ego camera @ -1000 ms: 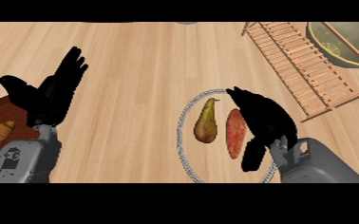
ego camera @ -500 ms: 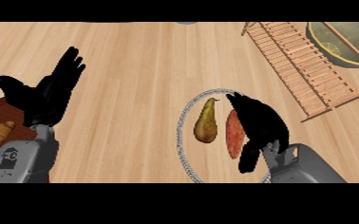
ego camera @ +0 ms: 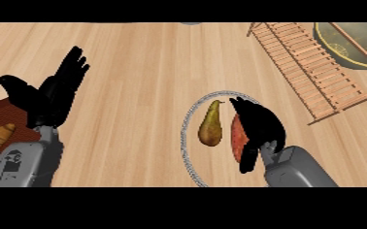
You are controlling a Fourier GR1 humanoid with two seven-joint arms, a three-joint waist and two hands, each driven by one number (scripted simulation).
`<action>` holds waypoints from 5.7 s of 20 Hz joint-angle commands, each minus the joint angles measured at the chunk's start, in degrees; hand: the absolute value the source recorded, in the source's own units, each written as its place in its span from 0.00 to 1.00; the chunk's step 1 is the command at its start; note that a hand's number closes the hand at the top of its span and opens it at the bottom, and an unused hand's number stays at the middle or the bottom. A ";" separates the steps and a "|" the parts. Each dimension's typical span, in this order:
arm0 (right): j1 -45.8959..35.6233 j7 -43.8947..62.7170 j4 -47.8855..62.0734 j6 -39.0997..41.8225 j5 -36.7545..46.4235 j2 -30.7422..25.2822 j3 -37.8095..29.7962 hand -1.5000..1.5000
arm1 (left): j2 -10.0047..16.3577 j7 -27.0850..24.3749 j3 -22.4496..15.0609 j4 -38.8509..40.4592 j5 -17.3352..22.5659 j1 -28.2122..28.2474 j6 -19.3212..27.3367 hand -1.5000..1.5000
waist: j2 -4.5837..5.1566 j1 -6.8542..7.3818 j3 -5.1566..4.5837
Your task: Pick the sweet potato from the placemat and place it in the tiered shelf
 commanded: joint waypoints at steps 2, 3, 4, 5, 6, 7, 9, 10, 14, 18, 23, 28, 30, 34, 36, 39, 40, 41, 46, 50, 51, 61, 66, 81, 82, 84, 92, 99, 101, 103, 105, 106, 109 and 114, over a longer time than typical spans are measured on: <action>4.30 -9.11 4.85 -2.66 3.91 -1.98 -2.17 0.00 | -0.55 0.86 0.27 -0.71 -0.92 0.11 -0.09 0.50 | 0.00 -0.02 0.01; 2.66 -4.23 4.12 0.70 3.96 2.44 -1.45 0.00 | -1.96 -2.11 0.15 2.18 -1.79 -0.41 0.07 0.50 | 0.01 -0.06 0.00; 4.74 -6.40 5.71 -2.35 5.49 2.46 -0.18 0.00 | 0.43 -0.01 1.77 -1.12 0.36 2.03 -2.20 0.50 | -0.01 0.09 0.00; 2.57 -6.03 7.73 -1.80 6.80 4.29 -0.69 0.00 | -2.55 -2.58 0.22 3.25 -1.66 -0.14 -0.40 0.50 | 0.03 -0.03 0.00; 2.91 -7.67 9.17 -1.32 6.62 3.89 -1.78 1.00 | -0.75 1.07 0.88 -2.33 -0.43 0.98 -1.67 0.50 | -0.01 0.10 0.01; 2.82 -7.26 8.24 -0.55 6.69 5.22 -2.90 1.00 | -1.35 2.66 0.56 -3.45 -1.39 1.62 -0.56 0.50 | -0.02 0.07 0.00; 2.36 -11.05 12.80 -2.35 7.59 4.83 -2.93 1.00 | -0.84 -0.04 1.39 0.86 -1.83 -0.54 -1.28 0.50 | 0.05 0.02 0.01; -0.38 -13.07 15.14 -1.48 8.18 4.33 -3.76 1.00 | -1.73 -0.34 0.86 0.14 -1.93 -0.14 -1.01 0.50 | 0.05 0.12 0.01; 1.90 -16.88 10.79 -4.92 13.08 3.11 -0.77 1.00 | -1.92 -2.02 0.96 -2.51 -2.60 3.87 -1.32 0.50 | -0.02 0.07 0.00; 0.91 -11.54 14.32 -10.84 19.69 14.34 8.28 1.00 | -2.24 -2.08 0.75 1.66 -3.46 0.52 -0.83 0.50 | 0.19 0.20 -0.01; -6.75 2.76 12.07 -16.69 11.46 15.84 21.22 1.00 | -1.41 0.77 0.53 -1.20 -1.27 1.13 -3.27 0.50 | 0.15 2.01 0.01; -9.75 7.02 8.82 -25.41 9.75 15.98 25.34 1.00 | -2.35 -0.94 1.37 2.22 -2.35 -0.97 -1.93 0.50 | 0.08 0.49 -0.01; -12.14 7.64 3.37 -27.90 6.72 16.01 22.07 1.00 | -2.33 -0.47 1.05 -0.90 -1.28 1.94 -2.91 0.50 | -0.08 0.96 0.00; -14.03 11.49 -4.16 -39.23 10.21 16.03 21.09 1.00 | -2.05 -1.34 1.78 0.03 -1.32 2.02 -2.82 0.50 | -0.38 0.64 0.00; -16.58 11.39 -4.84 -40.20 14.54 16.03 18.57 1.00 | -2.24 0.51 1.45 -1.21 -1.67 1.74 -1.98 0.50 | -0.35 0.21 0.01; -22.21 20.53 -11.83 -38.13 17.13 16.04 17.27 1.00 | -0.83 0.84 2.78 -0.64 -0.70 -0.27 -2.99 0.50 | -0.56 -0.07 -0.06; -22.31 18.69 -11.87 -37.72 17.09 16.03 14.21 1.00 | -2.73 0.09 0.95 -0.23 -3.35 0.26 -0.65 0.50 | -0.32 -0.27 -0.03; -23.42 21.85 -16.31 -35.50 16.81 16.03 12.90 1.00 | -0.56 1.09 3.04 -0.47 -0.66 0.23 -3.14 0.50 | -0.56 -0.40 -0.04; -26.60 22.83 -20.61 -25.10 17.87 16.00 1.91 1.00 | -1.50 -1.27 3.07 1.29 -2.00 0.34 -2.07 0.50 | -0.32 -0.88 -0.05; -31.14 22.22 -19.79 -19.04 18.23 12.34 -5.48 1.00 | -3.61 0.32 0.70 -1.82 -3.62 2.37 -0.23 0.50 | -0.41 -0.46 -0.04; -29.84 22.62 -20.13 -17.89 18.54 11.26 -5.49 1.00 | -1.64 -2.58 3.21 3.46 -2.09 0.55 -2.69 0.50 | -0.24 -1.14 -0.08; -25.90 15.02 -20.97 -12.71 10.44 1.05 -23.81 1.00 | -2.60 0.41 1.88 -1.05 -2.41 1.39 -2.01 0.50 | -0.15 -0.59 0.00; -23.61 10.61 -21.48 -12.89 3.99 -2.92 -34.74 1.00 | -0.95 3.06 3.14 -4.40 -1.03 1.64 -2.99 0.50 | -0.15 -0.17 0.03; -12.44 -13.01 -8.20 -18.91 -2.84 -9.78 -48.35 1.00 | -4.07 -1.03 1.98 -0.23 -3.89 1.26 -2.03 0.50 | 0.04 0.08 0.00; -12.45 -14.14 -7.12 -20.60 -1.49 -8.77 -47.00 1.00 | -3.06 6.39 1.62 -6.47 -3.81 0.56 -0.66 0.50 | -0.01 0.31 0.02; -11.09 -17.08 -4.55 -21.56 -2.68 -8.88 -48.44 1.00 | -1.65 0.02 4.06 -0.96 -2.56 0.87 -3.83 0.50 | 0.07 0.14 0.00; -9.70 -11.99 -3.86 -23.09 -2.53 -10.61 -53.29 1.00 | -3.17 -0.34 3.25 1.02 -3.55 -0.67 -2.98 0.50 | 0.05 0.03 -0.03; -12.67 -30.70 12.80 -34.02 -2.95 -13.55 -57.47 0.00 | -2.19 -1.66 4.60 2.61 -2.86 -0.44 -4.55 0.50 | 0.23 0.26 0.02; -14.06 -31.01 11.53 -33.25 -5.40 -16.10 -59.82 0.00 | -4.02 3.89 2.38 -3.05 -3.30 -0.78 -2.29 0.50 | 0.04 0.20 0.03; -11.66 -36.40 12.99 -36.33 -6.24 -14.16 -59.68 0.00 | -3.00 3.27 2.70 -2.41 -4.09 -0.70 -2.69 0.50 | 0.05 0.08 0.03; -13.96 -36.26 13.51 -34.03 -9.88 -17.01 -61.99 0.00 | -4.09 -1.90 3.28 1.35 -3.06 1.35 -4.32 0.50 | 0.07 -0.02 0.00; -14.28 -34.28 11.66 -32.77 -10.54 -18.11 -62.04 0.00 | -1.53 -0.97 5.10 -0.54 -2.11 2.50 -5.74 0.50 | -0.02 0.06 0.00; -15.50 -32.92 17.12 -24.57 -15.31 -21.21 -62.18 0.00 | -3.27 1.85 3.64 -3.13 -2.28 1.12 -4.11 0.50 | -0.09 0.20 0.01; -12.71 -27.46 16.30 -12.73 -26.54 -28.29 -70.50 0.00 | -3.30 1.87 3.53 -1.38 -3.42 1.39 -3.49 0.50 | -0.25 -0.80 0.01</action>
